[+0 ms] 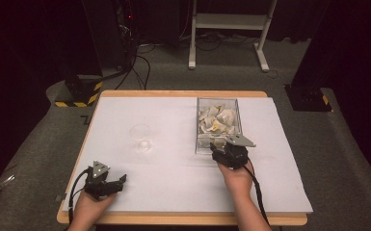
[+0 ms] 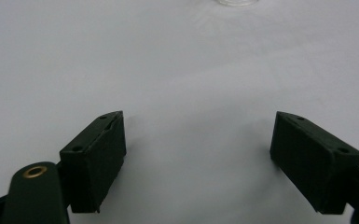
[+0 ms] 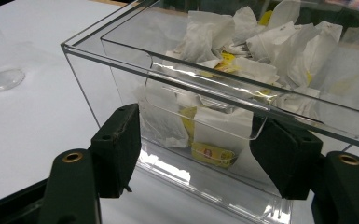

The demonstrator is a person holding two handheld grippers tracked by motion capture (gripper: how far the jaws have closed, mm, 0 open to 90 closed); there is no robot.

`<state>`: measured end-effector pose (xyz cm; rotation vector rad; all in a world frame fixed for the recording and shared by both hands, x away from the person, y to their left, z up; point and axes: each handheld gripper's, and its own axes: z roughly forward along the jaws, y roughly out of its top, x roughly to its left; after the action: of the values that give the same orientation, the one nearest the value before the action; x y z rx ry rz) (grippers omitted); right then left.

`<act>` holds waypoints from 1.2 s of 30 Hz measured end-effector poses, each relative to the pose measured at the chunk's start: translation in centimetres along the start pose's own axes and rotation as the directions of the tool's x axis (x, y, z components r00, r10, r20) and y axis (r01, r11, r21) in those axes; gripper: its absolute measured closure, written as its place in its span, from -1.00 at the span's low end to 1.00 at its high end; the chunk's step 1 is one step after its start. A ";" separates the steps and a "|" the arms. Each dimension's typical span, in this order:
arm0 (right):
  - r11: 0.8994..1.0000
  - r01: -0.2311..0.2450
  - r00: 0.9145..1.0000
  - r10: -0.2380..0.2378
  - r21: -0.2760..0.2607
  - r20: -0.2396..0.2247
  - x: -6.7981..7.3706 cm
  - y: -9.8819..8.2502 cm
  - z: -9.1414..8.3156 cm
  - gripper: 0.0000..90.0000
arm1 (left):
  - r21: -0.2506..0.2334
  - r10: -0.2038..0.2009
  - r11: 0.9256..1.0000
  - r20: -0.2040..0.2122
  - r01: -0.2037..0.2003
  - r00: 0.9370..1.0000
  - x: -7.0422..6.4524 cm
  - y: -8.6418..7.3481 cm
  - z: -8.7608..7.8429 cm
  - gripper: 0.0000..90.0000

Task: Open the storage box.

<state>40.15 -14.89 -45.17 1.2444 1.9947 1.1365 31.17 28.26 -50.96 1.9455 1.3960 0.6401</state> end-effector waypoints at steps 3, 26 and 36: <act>1.000 0.002 1.000 -0.002 0.002 0.007 0.1 0.0 -0.1 -0.24 | 0.000 -0.003 1.000 0.001 0.003 1.000 0.0 0.0 0.0 -0.59; 0.999 0.032 0.999 -0.030 -0.044 0.025 0.8 -1.0 -2.7 -0.14 | 0.003 0.003 1.000 0.001 -0.003 1.000 0.0 0.0 0.0 -0.59; 1.000 -0.012 1.000 0.012 -0.011 0.015 -0.2 -1.0 -1.0 -0.14 | -0.001 -0.002 1.000 0.000 0.002 1.000 0.0 0.0 0.0 -0.59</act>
<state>39.00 -15.66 -45.48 1.2575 1.9701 1.1385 31.15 28.24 -50.97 1.9431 1.3976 0.6390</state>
